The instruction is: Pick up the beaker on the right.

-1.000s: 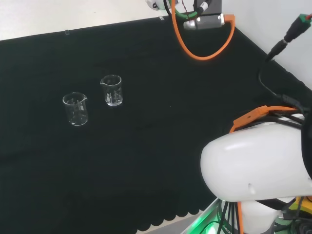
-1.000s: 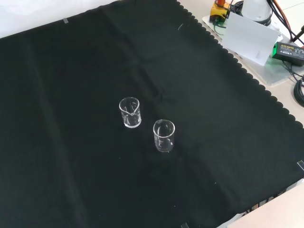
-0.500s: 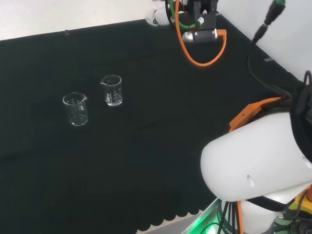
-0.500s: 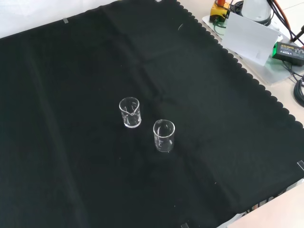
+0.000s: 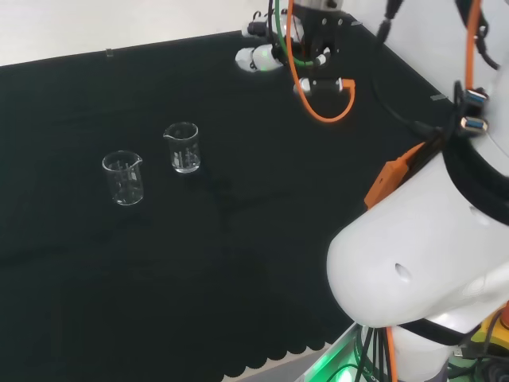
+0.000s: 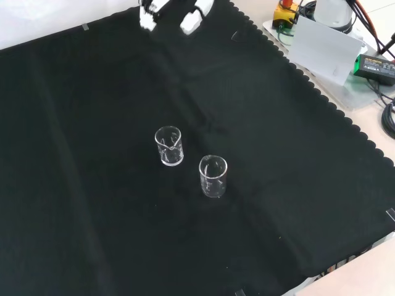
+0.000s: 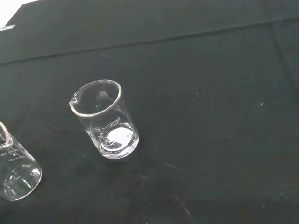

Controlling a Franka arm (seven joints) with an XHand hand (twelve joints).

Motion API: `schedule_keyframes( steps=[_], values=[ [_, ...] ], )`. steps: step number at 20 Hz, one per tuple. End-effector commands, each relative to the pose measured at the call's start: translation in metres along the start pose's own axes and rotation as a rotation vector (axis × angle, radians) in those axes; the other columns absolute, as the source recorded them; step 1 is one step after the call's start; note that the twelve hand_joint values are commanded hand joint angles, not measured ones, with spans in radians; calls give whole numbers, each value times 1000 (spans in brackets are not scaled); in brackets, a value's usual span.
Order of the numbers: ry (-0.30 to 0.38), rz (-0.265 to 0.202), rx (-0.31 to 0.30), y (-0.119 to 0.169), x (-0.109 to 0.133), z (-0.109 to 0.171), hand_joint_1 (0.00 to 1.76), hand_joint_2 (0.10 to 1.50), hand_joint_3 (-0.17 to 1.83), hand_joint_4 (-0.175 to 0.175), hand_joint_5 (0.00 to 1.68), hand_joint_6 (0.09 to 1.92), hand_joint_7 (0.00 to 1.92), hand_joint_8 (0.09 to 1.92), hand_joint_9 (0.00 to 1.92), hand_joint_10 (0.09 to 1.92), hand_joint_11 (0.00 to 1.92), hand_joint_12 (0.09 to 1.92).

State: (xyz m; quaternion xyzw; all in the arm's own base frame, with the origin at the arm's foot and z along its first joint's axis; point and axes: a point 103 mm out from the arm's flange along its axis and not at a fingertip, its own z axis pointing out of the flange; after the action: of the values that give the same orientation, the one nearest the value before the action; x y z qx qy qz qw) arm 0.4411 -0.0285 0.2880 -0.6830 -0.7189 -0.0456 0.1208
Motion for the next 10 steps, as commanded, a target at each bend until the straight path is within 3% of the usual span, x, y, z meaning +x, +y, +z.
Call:
schedule_keyframes(
  steps=[1,6,10],
  values=[
    [81,-55,-43,55,-12,34,489,1139,125,-29,221,87,278,87,387,87,0,934],
    [115,-98,-15,73,-16,61,624,1028,115,-31,217,87,284,100,380,107,0,968],
    [154,-140,-9,82,-17,80,679,847,341,-36,223,87,218,288,239,474,0,997]
  ],
)
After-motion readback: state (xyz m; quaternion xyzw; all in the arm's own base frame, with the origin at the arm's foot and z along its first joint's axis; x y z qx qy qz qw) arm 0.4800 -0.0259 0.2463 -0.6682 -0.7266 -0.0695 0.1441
